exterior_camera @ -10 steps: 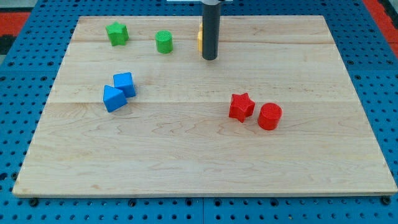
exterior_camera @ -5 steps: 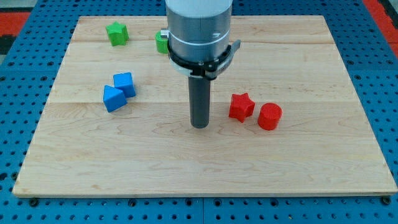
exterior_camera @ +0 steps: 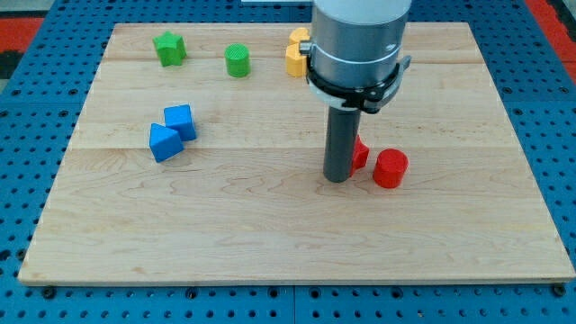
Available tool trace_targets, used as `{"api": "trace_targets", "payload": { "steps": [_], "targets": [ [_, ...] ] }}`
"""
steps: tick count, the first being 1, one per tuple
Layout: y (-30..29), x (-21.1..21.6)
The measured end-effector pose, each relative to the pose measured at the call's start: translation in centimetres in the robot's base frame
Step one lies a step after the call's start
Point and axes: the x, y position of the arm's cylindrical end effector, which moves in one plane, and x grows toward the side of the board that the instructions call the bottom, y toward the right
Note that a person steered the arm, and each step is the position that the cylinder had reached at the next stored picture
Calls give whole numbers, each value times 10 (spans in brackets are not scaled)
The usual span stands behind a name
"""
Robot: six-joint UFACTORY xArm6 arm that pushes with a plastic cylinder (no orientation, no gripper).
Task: Move the red star towards the top center
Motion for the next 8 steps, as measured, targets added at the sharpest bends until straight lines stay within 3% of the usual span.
{"api": "trace_targets", "payload": {
  "steps": [3,8],
  "targets": [
    [48,-55],
    [54,-80]
  ]
}}
